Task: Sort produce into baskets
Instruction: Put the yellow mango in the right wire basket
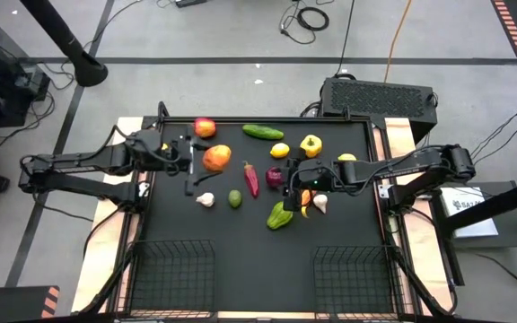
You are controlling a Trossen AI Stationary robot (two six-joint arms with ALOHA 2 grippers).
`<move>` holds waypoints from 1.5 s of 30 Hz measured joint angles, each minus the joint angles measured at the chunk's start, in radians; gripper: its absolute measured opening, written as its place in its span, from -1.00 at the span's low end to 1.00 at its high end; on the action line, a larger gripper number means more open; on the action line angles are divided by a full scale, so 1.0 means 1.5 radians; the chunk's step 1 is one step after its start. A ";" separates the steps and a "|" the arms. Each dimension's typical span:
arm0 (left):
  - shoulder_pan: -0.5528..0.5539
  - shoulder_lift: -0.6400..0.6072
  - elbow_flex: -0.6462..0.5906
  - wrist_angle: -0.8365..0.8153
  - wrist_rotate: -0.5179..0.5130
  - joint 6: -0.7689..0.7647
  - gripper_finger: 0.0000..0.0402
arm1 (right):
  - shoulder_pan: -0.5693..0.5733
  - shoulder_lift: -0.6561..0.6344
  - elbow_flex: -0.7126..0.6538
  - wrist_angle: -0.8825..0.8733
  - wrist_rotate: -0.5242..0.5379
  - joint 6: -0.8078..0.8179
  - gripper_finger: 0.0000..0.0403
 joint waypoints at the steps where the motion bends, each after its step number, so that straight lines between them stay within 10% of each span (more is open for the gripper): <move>1: 0.000 0.000 0.000 -0.003 -0.006 0.000 0.50 | 0.000 -0.001 0.000 0.001 0.000 -0.003 -0.14; 15: -0.033 0.027 0.000 -0.036 0.055 -0.150 0.51 | 0.079 -0.003 0.000 0.112 0.005 -0.269 -0.11; 24: -0.076 0.123 0.000 -0.038 0.176 -0.211 0.51 | 0.119 -0.003 0.000 0.259 -0.002 -0.412 0.41; 31: -0.097 0.183 0.000 -0.030 0.176 -0.192 0.51 | 0.104 -0.002 0.000 0.304 -0.142 -0.391 0.85; 45: -0.097 0.209 0.000 0.011 0.176 -0.193 0.51 | 0.089 0.085 0.030 0.313 -0.152 -0.424 0.89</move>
